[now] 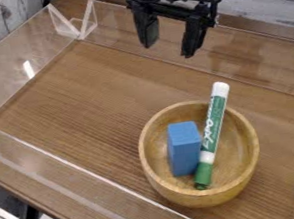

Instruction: Remove the green marker from inside the brown bowl and put it on the table

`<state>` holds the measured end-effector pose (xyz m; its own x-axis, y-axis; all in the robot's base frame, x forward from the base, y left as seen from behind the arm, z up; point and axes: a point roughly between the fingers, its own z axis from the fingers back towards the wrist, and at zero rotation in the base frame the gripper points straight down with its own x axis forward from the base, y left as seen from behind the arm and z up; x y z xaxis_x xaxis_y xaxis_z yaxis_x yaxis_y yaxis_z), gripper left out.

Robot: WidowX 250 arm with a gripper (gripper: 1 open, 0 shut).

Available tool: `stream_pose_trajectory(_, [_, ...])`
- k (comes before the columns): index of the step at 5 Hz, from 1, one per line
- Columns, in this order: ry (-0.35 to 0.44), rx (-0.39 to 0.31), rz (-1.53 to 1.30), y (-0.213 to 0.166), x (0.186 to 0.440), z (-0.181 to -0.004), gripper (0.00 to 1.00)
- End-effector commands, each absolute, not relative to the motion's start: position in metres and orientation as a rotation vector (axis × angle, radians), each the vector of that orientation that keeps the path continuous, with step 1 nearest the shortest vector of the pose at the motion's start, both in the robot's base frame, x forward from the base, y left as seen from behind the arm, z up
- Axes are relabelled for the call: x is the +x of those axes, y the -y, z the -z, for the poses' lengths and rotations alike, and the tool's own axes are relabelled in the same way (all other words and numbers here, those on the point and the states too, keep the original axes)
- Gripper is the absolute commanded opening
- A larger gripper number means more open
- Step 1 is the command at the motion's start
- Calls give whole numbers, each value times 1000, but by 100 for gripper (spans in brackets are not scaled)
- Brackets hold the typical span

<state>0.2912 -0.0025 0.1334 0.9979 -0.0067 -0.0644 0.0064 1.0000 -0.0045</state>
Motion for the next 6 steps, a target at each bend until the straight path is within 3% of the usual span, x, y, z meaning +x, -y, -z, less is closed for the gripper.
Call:
stream_pose_trajectory(1, [-69, -2, 0, 12, 280, -131, 100])
stream_pose_trajectory(3, [-57, 3, -9, 37, 253, -133, 100])
stream_pose_trajectory(6, [-47, 3, 0, 59, 233, -124, 100])
